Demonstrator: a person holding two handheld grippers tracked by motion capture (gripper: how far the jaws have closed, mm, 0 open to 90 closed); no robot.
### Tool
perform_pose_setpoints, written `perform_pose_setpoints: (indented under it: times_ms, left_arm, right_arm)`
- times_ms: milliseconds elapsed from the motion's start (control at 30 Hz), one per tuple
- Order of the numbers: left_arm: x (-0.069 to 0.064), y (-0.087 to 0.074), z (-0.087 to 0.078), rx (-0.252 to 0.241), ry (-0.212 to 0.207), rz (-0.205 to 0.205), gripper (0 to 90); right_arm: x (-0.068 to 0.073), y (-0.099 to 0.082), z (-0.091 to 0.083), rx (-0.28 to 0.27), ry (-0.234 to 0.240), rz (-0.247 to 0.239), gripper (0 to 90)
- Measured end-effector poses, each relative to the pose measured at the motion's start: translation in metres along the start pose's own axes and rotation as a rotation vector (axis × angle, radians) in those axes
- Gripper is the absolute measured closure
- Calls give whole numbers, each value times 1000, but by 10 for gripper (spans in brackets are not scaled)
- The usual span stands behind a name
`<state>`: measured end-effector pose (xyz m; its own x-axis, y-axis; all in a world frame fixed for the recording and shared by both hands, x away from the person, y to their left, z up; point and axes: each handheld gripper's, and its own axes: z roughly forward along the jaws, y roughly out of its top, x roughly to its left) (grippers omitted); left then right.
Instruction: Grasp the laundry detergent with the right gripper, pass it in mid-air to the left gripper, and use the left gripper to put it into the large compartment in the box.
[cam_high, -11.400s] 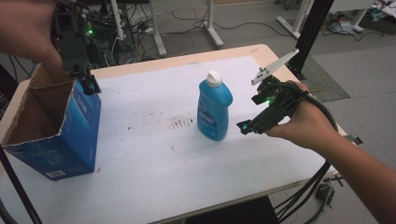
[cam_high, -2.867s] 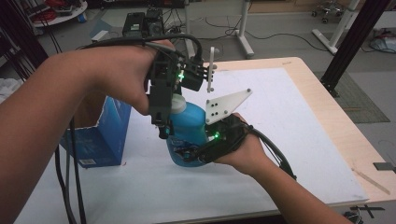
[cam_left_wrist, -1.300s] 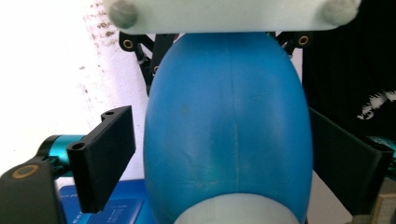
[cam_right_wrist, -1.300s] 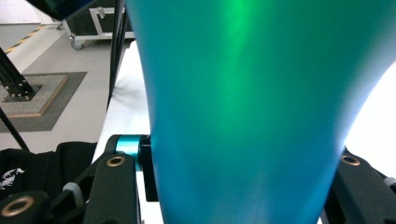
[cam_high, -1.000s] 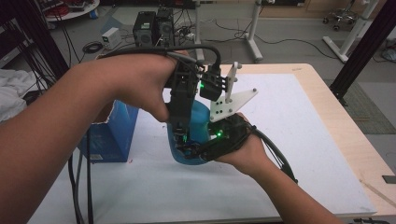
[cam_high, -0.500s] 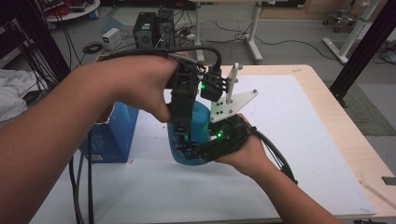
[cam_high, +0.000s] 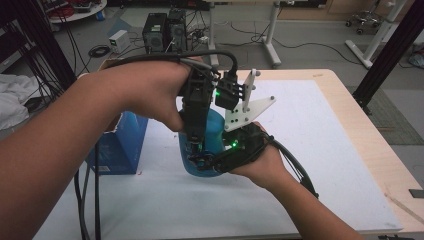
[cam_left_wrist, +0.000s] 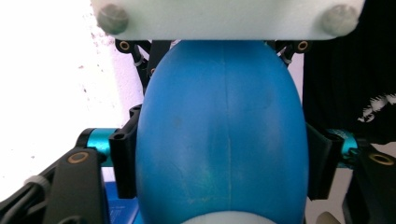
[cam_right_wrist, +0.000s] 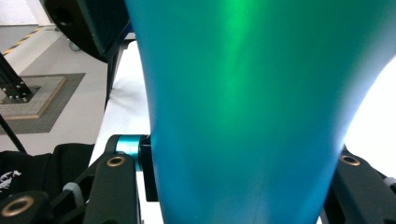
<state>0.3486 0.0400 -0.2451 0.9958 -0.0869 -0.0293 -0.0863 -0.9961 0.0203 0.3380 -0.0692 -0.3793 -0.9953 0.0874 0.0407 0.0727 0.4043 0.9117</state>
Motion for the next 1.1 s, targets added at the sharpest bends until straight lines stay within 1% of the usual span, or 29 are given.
perform_pose_setpoints:
  times_ms: [67,100,167,367,400,567,667,833,867,900,933,967,1000,1033,1100]
  left_arm:
    - [0,0,0,-1,5,-5,341]
    - [0,0,0,0,12,-5,361]
    - [1,-1,-1,0,12,-10,391]
    - [1,-3,-2,-16,22,-24,400]
    - [0,-4,-3,-16,24,-32,400]
    - [-1,-3,-4,-16,27,-28,404]
    - [-1,-1,-5,2,24,-30,406]
    - [-2,0,-7,4,25,-22,406]
    - [-2,1,-8,6,25,-20,406]
    - [-2,1,-8,6,25,-20,406]
    - [-2,2,-8,9,21,-18,406]
    - [-2,2,-8,9,21,-18,406]
    - [-2,2,-9,13,21,-19,406]
    - [-2,1,-9,11,20,-22,406]
    - [-2,0,-10,8,18,-26,406]
  right_arm:
    - [0,0,0,0,-3,-1,448]
    - [0,0,0,-2,-3,-1,448]
    - [0,0,0,-5,-5,-7,449]
    - [0,0,-2,-15,-4,-3,449]
    - [0,1,-2,-18,-3,-4,449]
    - [0,1,-3,-27,3,-3,449]
    - [0,1,-3,-31,5,-4,448]
    - [1,2,-3,-41,5,-2,440]
    - [2,2,-3,-43,-3,-3,429]
    - [2,2,-3,-43,-3,-3,429]
    - [3,3,-4,-52,5,-4,401]
    - [3,3,-4,-52,5,-4,401]
    - [4,3,-7,-58,-2,1,330]
    - [4,4,-8,-57,-8,3,320]
    - [4,3,-13,-59,0,16,290]
